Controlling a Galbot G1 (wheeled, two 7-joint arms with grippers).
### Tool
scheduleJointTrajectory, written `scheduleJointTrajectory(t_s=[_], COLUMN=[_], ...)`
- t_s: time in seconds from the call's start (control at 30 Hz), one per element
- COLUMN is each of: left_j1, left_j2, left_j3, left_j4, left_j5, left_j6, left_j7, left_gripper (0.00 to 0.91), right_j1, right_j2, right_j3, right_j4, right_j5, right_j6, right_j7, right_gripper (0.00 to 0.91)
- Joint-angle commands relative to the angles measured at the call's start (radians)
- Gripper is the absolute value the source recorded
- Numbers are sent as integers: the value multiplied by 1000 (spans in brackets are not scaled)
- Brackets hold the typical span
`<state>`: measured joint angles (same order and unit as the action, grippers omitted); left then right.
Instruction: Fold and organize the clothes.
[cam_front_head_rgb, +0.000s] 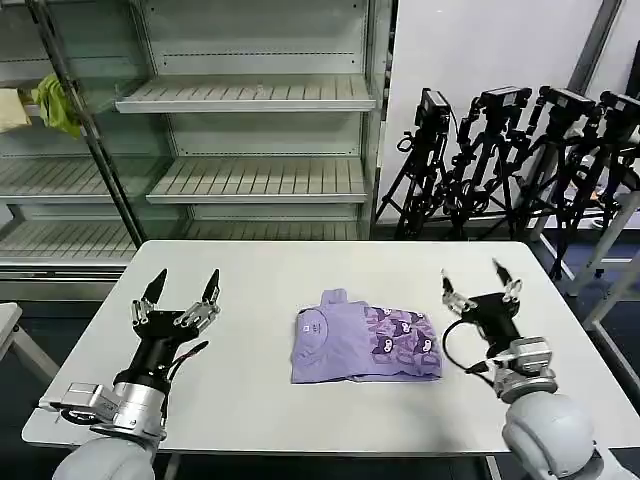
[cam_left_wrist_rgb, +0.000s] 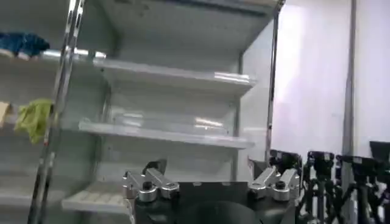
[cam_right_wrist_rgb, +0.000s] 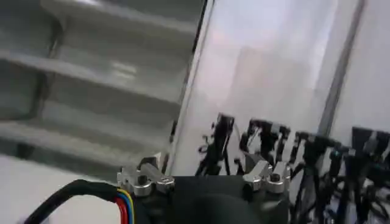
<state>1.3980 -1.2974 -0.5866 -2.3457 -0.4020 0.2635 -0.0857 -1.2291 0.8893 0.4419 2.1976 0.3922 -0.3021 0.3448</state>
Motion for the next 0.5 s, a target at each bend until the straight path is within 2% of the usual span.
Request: scheduleJointTrajectory(t_s=[0.03, 0.17, 0.5], left_j1=[-35, -40, -41], left_j2=[37, 41, 43], left_j3=[9, 0, -10], left_j4=[19, 26, 23], left_j5=[52, 78, 101], left_j6=[-93, -130, -145], left_j7=[-71, -83, -49], left_gripper=[907, 907, 907], right_j1=[-8, -12, -29], right_j2=[79, 92, 159], right_j3=[220, 247, 276], right_j4=[-7, 8, 49], right_j5=[-97, -108, -128], right_j6=[192, 193, 154], right_j7=[-231, -289, -350], right_gripper=[907, 907, 907])
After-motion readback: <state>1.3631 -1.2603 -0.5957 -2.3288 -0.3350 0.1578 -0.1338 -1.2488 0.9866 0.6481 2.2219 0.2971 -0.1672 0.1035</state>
